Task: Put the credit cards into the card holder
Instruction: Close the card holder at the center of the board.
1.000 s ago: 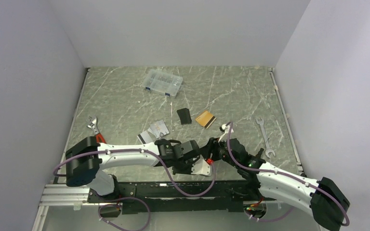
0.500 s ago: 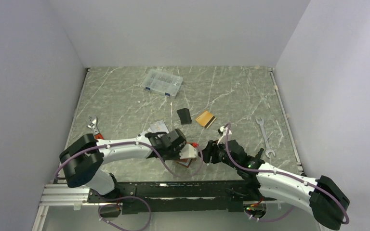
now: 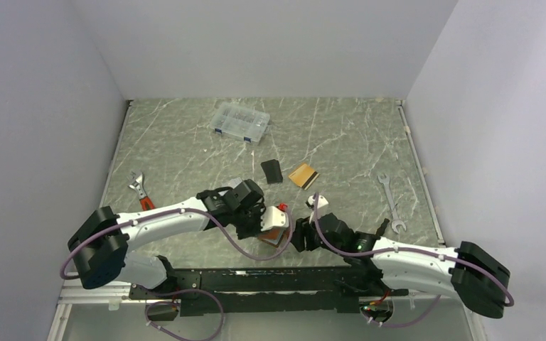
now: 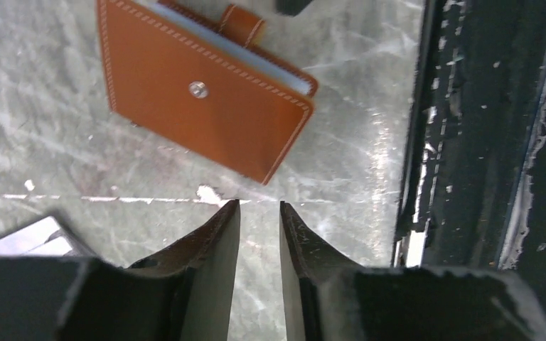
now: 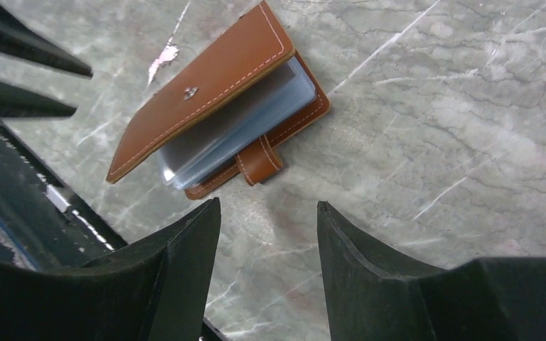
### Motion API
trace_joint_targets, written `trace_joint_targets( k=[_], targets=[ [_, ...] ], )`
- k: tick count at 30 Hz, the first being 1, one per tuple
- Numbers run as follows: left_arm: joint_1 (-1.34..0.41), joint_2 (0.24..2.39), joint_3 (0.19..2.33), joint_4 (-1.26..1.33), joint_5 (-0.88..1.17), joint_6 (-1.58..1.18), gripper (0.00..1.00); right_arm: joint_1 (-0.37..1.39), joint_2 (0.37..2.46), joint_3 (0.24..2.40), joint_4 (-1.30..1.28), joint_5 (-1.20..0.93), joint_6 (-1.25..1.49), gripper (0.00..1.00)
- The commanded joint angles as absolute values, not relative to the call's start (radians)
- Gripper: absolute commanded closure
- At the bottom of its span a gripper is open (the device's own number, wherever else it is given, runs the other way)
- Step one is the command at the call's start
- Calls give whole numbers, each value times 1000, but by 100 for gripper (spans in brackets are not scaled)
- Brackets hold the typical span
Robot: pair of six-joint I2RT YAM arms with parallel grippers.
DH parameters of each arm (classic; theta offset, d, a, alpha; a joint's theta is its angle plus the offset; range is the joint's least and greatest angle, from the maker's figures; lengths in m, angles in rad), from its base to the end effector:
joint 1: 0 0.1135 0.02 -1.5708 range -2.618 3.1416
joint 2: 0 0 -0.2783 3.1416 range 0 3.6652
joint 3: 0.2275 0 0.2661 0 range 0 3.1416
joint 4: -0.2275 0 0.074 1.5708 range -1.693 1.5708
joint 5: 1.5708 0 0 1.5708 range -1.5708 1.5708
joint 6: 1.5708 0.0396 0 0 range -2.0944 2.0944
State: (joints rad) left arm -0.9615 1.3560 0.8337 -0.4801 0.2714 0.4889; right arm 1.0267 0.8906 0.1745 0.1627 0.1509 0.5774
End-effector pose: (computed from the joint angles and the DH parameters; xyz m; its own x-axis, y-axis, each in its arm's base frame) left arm 0.1491 -0.2321 0.2136 -0.0160 0.8135 -0.5813 0.9969 0.0577 0.0533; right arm 0.0963 0.1477 0.1455 -0.6535 -0.0377 -0.7560 -0.5048 0.7659 0.3982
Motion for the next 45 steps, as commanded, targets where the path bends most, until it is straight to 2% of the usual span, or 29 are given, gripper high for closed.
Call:
trace_joint_targets(
  k=[1,7,14,22,25,31,45],
  targets=[
    [-1037,1356,844,-459,309,481,66,1034,964,264,159,198,493,46],
    [-1098,1410,799,-356,208,534,66,1039,861,173,231,263,584,46],
    [-1062,1432,776,-284,134,562,69,1044,745,105,222,288,628,46],
    [-897,1438,820,-266,168,524,71,1065,868,140,257,277,577,45],
    [-889,1442,828,-279,210,508,71,1085,928,177,254,293,553,44],
    [-890,1393,797,-351,420,563,71,1180,1006,224,292,379,509,43],
    [-890,1392,823,-401,519,618,69,1221,1250,291,434,436,335,48]
  ],
)
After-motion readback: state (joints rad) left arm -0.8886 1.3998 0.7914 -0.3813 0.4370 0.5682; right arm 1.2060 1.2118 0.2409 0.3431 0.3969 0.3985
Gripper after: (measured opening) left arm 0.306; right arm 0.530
